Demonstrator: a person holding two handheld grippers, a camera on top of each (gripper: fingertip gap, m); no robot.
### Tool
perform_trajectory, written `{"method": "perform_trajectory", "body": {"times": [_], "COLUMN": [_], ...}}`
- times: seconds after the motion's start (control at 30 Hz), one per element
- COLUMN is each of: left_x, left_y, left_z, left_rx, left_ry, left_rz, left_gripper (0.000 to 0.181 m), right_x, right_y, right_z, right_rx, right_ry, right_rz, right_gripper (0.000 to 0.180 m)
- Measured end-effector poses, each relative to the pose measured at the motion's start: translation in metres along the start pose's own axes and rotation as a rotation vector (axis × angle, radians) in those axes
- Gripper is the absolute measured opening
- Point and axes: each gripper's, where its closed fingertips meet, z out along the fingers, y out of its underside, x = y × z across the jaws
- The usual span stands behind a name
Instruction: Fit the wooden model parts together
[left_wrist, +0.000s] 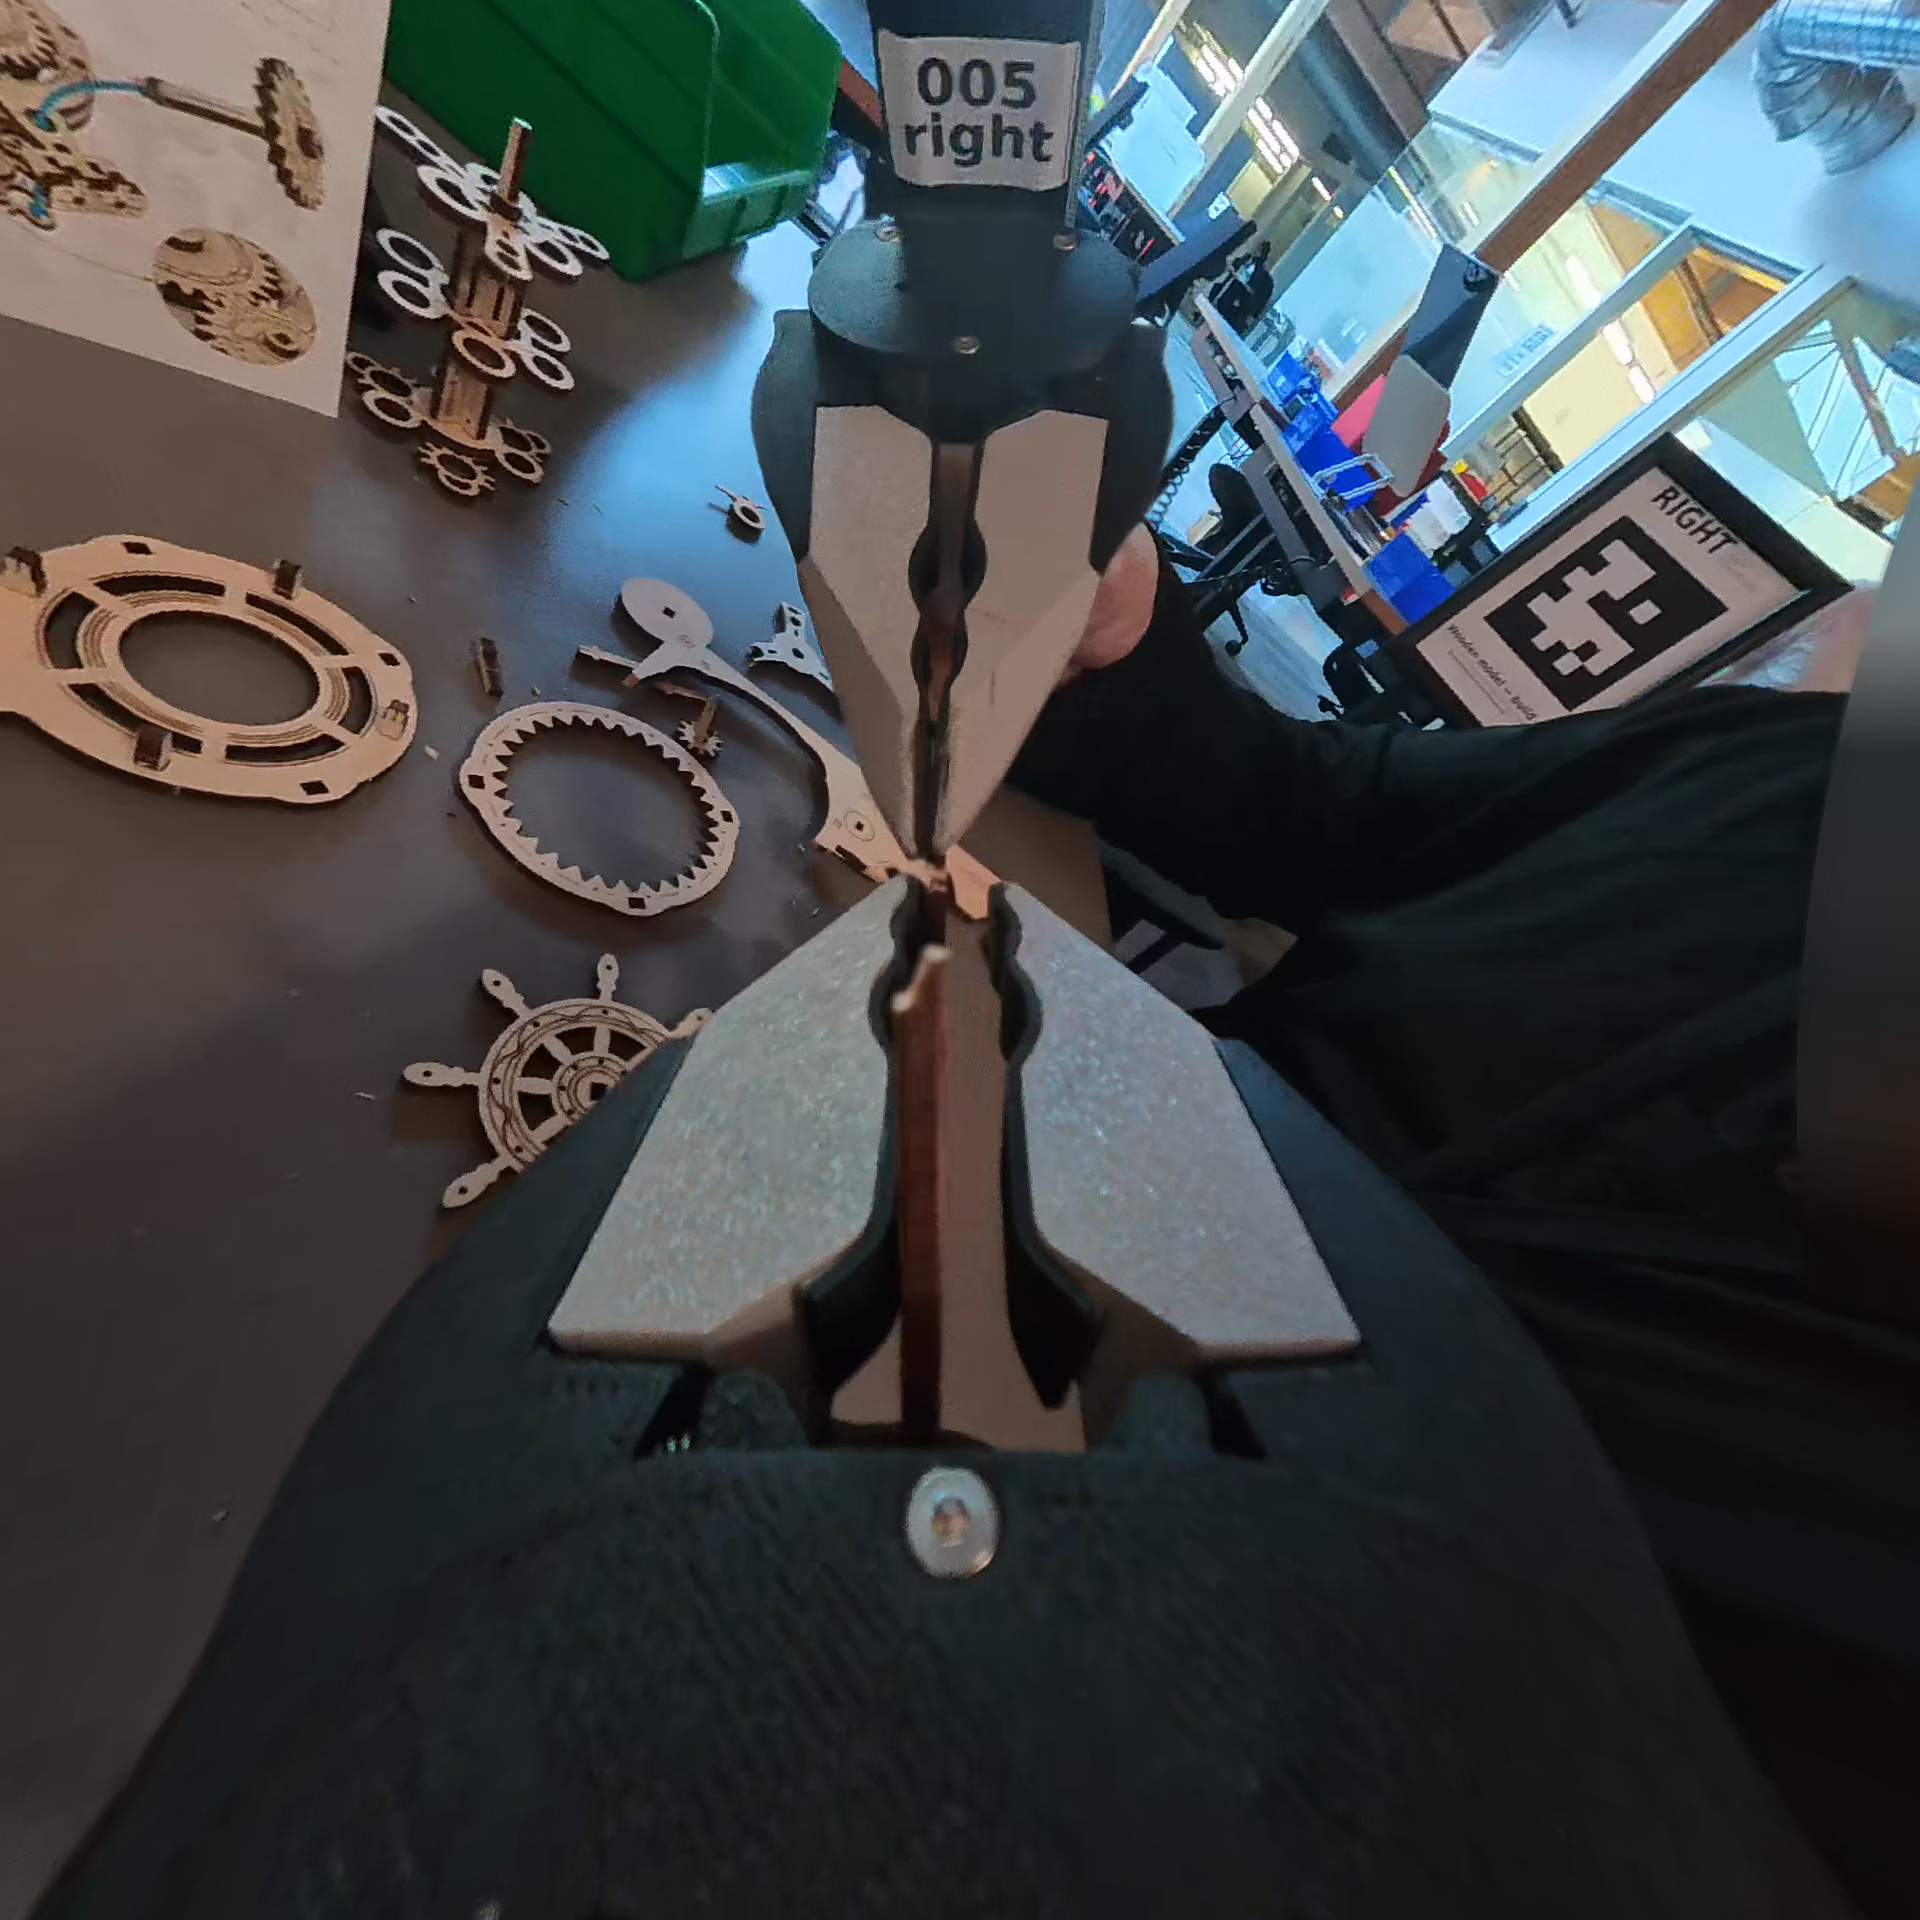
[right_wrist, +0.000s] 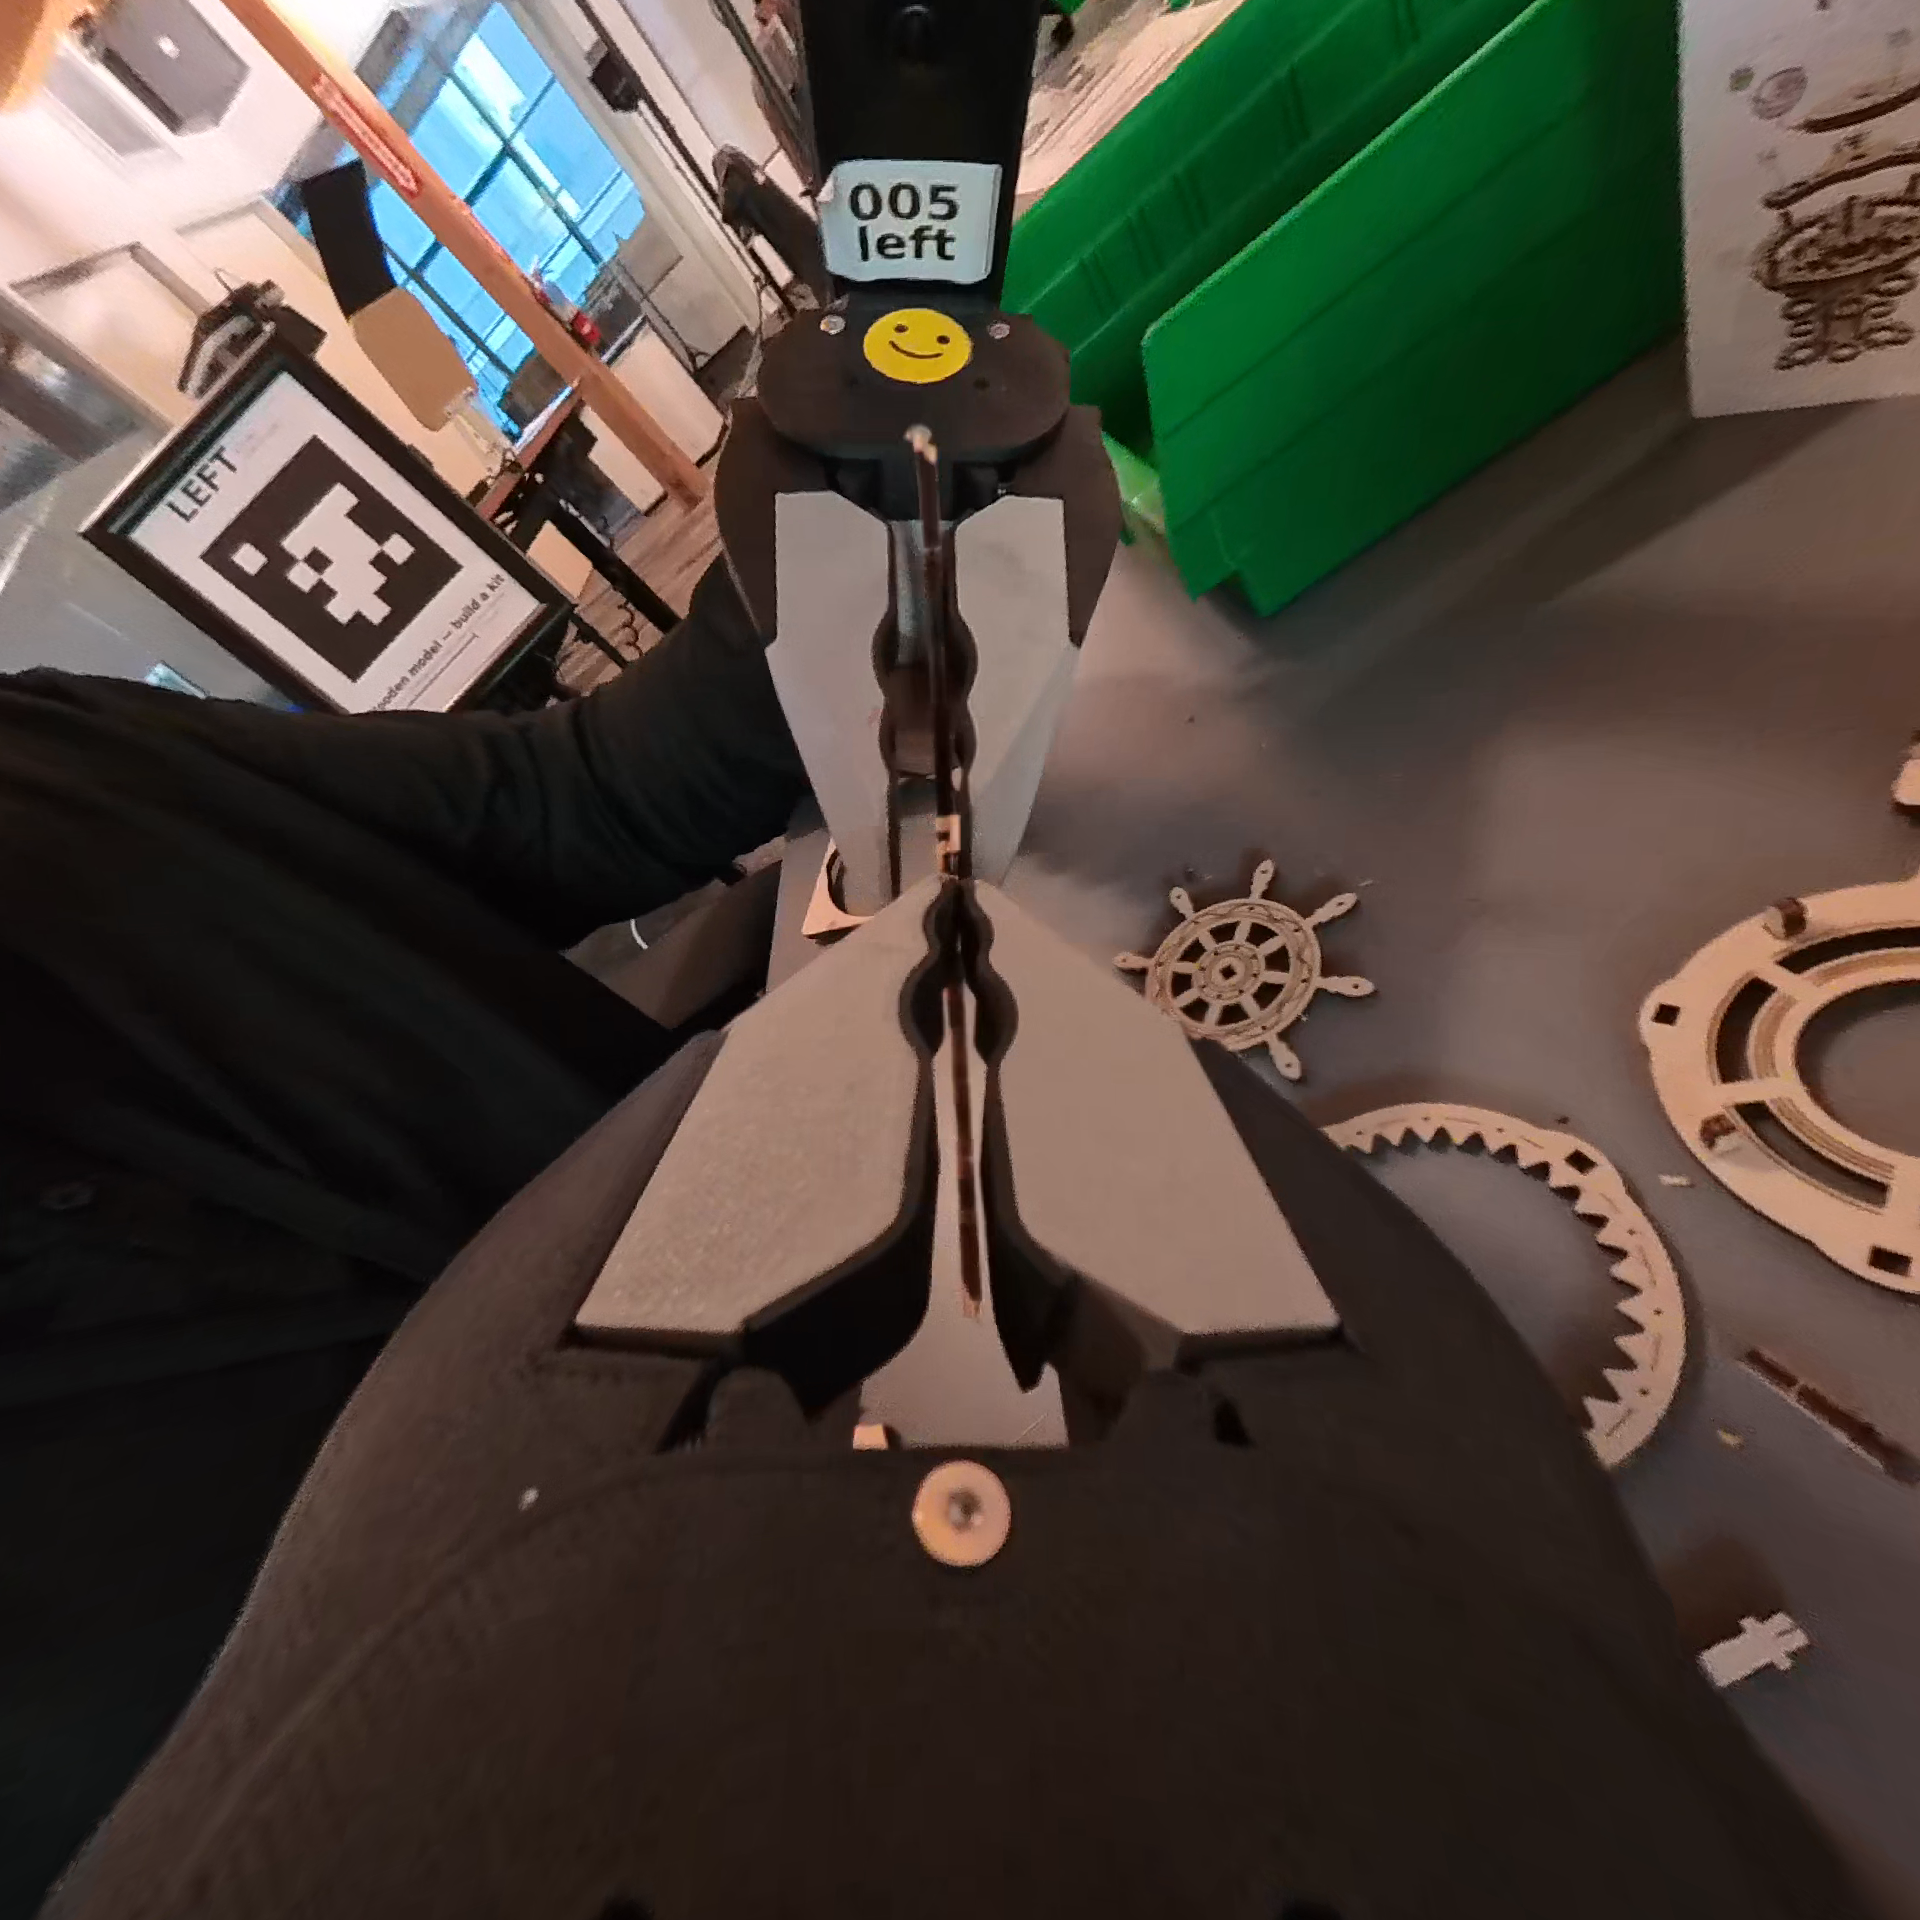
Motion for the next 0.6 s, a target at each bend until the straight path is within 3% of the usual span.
{"method": "perform_trajectory", "body": {"times": [0.23, 0.27, 0.37, 0.47, 0.6], "left_x": [-0.014, -0.014, -0.023, -0.016, -0.01], "left_y": [0.005, 0.003, 0.005, 0.007, 0.002], "left_z": [-0.007, -0.007, -0.005, -0.004, -0.016], "left_rx": [0.025, 0.035, 0.009, 0.004, 0.026], "left_ry": [-0.036, -0.025, -0.104, -0.056, -0.059], "left_rz": [-0.039, -0.036, -0.002, -0.002, 0.032], "left_gripper": [0.01, 0.0, 0.0, 0.0, 0.007], "right_x": [0.007, 0.009, 0.018, 0.018, 0.024], "right_y": [-0.011, -0.012, -0.006, 0.005, 0.013], "right_z": [-0.017, -0.018, -0.016, -0.011, -0.019], "right_rx": [0.117, 0.127, 0.1, 0.019, -0.049], "right_ry": [-0.022, -0.018, 0.034, 0.064, 0.14], "right_rz": [0.074, 0.081, 0.073, 0.021, -0.038], "right_gripper": [0.0, 0.0, 0.0, 0.0, 0.022]}}
